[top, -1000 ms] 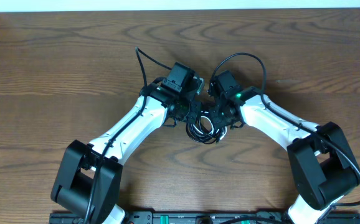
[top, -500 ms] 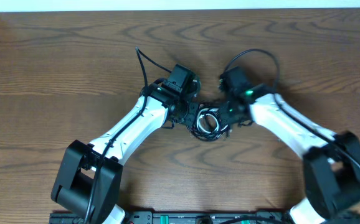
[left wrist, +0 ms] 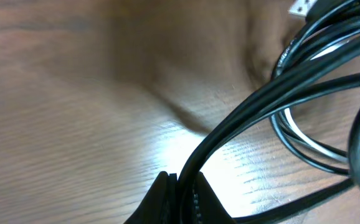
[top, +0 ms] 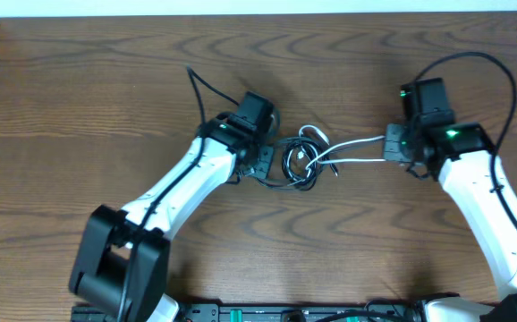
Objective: Untangle cables
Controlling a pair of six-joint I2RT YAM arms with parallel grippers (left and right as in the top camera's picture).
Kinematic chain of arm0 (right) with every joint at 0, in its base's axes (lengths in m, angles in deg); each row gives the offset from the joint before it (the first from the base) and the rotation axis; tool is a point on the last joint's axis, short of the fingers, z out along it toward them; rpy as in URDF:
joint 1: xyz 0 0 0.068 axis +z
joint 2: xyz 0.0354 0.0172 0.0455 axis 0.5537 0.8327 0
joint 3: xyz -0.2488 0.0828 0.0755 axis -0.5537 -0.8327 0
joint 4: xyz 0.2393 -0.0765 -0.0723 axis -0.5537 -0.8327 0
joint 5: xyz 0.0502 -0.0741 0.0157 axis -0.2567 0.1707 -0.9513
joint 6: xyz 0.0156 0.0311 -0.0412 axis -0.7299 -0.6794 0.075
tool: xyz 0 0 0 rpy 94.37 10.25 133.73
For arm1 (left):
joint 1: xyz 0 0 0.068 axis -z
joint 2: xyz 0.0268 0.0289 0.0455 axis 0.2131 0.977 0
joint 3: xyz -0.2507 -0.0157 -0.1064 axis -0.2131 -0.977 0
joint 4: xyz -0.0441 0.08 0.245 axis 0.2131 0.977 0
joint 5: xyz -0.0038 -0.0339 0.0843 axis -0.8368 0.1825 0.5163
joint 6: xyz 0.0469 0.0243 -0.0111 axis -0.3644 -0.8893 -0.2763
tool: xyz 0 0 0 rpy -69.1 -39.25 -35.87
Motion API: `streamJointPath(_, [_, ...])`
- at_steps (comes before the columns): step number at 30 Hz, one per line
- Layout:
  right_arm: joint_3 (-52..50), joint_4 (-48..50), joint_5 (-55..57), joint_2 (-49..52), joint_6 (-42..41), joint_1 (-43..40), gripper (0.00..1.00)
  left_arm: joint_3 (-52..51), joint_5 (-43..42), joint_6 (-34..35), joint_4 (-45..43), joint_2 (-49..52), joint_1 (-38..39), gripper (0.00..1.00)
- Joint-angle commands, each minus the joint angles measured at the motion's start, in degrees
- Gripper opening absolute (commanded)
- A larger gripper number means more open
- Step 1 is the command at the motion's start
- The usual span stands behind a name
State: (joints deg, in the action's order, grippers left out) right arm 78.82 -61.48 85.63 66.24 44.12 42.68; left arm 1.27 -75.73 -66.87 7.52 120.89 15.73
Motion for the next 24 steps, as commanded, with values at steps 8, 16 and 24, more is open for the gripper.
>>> streamJointPath(8, [-0.09, -0.92, 2.49, -0.83, -4.00, -10.73, 0.12, 0.72, -4.92, 8.79, -4.02, -18.62, -9.27, 0.07])
streamJointPath(16, [-0.09, 0.70, -18.67, -0.83, 8.20, -10.67, 0.56, 0.20, -19.26, 8.31, -3.98, -16.61, -5.42, 0.08])
streamJointPath(24, [-0.24, 1.70, -38.16, 0.42, 18.71, -6.03, 0.81, 0.22, -20.57, 3.93, -10.36, -13.51, 2.84, 0.08])
